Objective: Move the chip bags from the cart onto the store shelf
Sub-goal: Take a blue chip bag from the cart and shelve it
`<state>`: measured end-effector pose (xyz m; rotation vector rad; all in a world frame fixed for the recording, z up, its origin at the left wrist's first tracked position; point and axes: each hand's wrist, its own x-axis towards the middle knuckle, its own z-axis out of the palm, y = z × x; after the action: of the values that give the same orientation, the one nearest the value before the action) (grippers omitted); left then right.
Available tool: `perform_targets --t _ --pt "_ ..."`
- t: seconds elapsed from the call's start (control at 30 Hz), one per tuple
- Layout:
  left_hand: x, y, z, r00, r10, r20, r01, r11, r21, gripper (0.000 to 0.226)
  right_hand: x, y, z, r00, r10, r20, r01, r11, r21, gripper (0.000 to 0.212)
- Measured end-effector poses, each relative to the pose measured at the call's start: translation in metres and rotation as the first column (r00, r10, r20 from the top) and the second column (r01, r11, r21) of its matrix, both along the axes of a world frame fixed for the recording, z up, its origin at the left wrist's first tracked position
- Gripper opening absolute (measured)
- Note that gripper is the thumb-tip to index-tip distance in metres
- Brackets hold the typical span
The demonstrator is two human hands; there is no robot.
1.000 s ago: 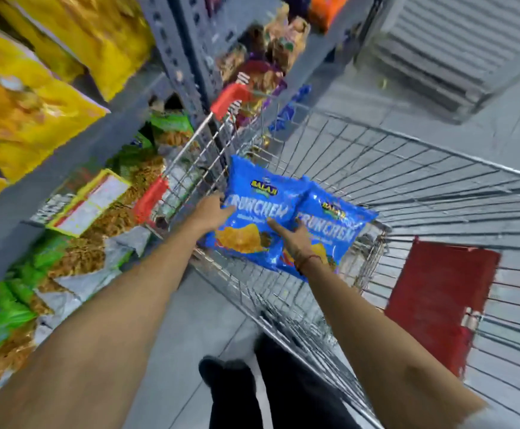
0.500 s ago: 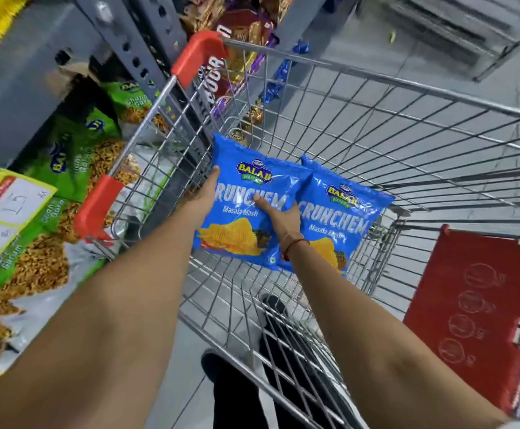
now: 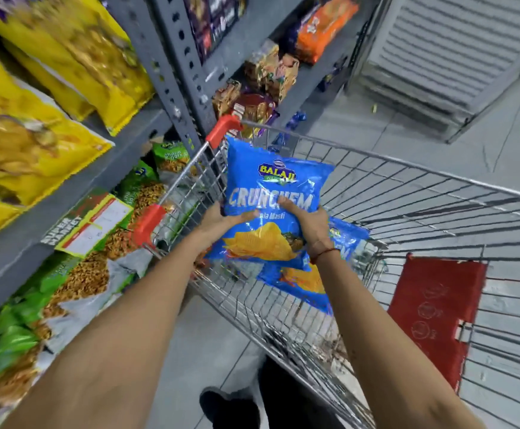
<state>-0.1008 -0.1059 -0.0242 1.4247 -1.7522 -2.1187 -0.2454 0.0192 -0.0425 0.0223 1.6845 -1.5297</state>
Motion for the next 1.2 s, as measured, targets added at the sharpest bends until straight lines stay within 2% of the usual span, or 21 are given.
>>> perform_targets --t 0.07,0.1,0.17,0.2,0.3,0.4,0.43,0.53,0.57,0.63,0.67,0.7,0.8,0.87,1.0,1.13,1.2 --pt "0.001 -0.001 0.028 0.998 -0.004 -0.057 0.001 0.999 -0.04 0.077 -0.002 0.0 0.032 0.999 0.017 -0.039 -0.02 0.996 -0.089 0.027" --pt "0.001 -0.002 0.045 0.995 -0.011 -0.096 0.006 0.998 -0.059 0.088 -0.004 -0.001 0.046 0.998 0.018 -0.068 -0.027 0.992 -0.126 0.02" --pt "0.001 -0.003 0.075 0.988 -0.027 -0.155 0.008 0.992 -0.123 0.112 -0.003 -0.003 0.081 0.992 0.005 -0.123 -0.026 0.985 -0.173 0.018" --pt "0.001 -0.006 0.093 0.983 -0.035 -0.181 0.007 0.988 -0.155 0.115 -0.002 -0.005 0.103 0.991 -0.009 -0.133 -0.021 0.976 -0.216 0.017" --pt "0.007 -0.004 0.153 0.969 -0.025 -0.246 -0.028 0.977 -0.211 0.111 0.002 -0.008 0.163 0.979 -0.027 -0.202 -0.037 0.951 -0.305 0.027" --pt "0.011 -0.01 0.21 0.944 -0.018 -0.329 -0.09 0.947 -0.31 0.114 0.007 -0.013 0.228 0.97 -0.052 -0.237 -0.062 0.891 -0.449 0.026" --pt "0.015 -0.011 0.234 0.936 -0.024 -0.352 -0.107 0.932 -0.347 0.108 0.009 -0.015 0.252 0.962 -0.046 -0.269 -0.091 0.874 -0.476 0.028" --pt "0.026 -0.017 0.3 0.895 -0.038 -0.444 -0.19 0.869 -0.457 0.067 0.021 -0.022 0.325 0.933 -0.044 -0.357 -0.181 0.801 -0.571 0.035" --pt "0.032 -0.017 0.319 0.884 -0.03 -0.467 -0.229 0.842 -0.488 0.063 0.026 -0.024 0.345 0.921 -0.045 -0.386 -0.208 0.781 -0.589 0.033" --pt "0.047 -0.017 0.353 0.861 -0.016 -0.509 -0.302 0.789 -0.536 0.08 0.037 -0.028 0.383 0.903 -0.05 -0.428 -0.256 0.736 -0.627 0.029" --pt "0.055 -0.018 0.368 0.848 -0.013 -0.531 -0.331 0.768 -0.548 0.085 0.044 -0.03 0.399 0.897 -0.052 -0.439 -0.273 0.714 -0.644 0.028" --pt "0.063 -0.018 0.384 0.833 -0.013 -0.553 -0.361 0.745 -0.561 0.081 0.051 -0.032 0.415 0.891 -0.053 -0.452 -0.294 0.69 -0.661 0.029" --pt "0.089 -0.019 0.426 0.785 0.004 -0.619 -0.461 0.671 -0.58 0.043 0.075 -0.041 0.458 0.872 -0.069 -0.485 -0.34 0.627 -0.701 0.04" --pt "0.107 -0.018 0.452 0.75 0.023 -0.661 -0.536 0.607 -0.587 0.035 0.091 -0.05 0.484 0.853 -0.074 -0.517 -0.383 0.585 -0.715 0.042" --pt "0.146 -0.016 0.492 0.684 0.059 -0.727 -0.65 0.501 -0.571 0.039 0.123 -0.072 0.529 0.805 -0.068 -0.589 -0.483 0.502 -0.717 0.046" --pt "0.189 -0.022 0.518 0.619 0.113 -0.777 -0.73 0.448 -0.516 0.068 0.159 -0.1 0.563 0.748 -0.051 -0.662 -0.581 0.432 -0.689 0.048" --pt "0.21 -0.025 0.527 0.598 0.127 -0.791 -0.755 0.42 -0.503 0.063 0.177 -0.117 0.574 0.724 -0.033 -0.689 -0.619 0.41 -0.67 0.05"
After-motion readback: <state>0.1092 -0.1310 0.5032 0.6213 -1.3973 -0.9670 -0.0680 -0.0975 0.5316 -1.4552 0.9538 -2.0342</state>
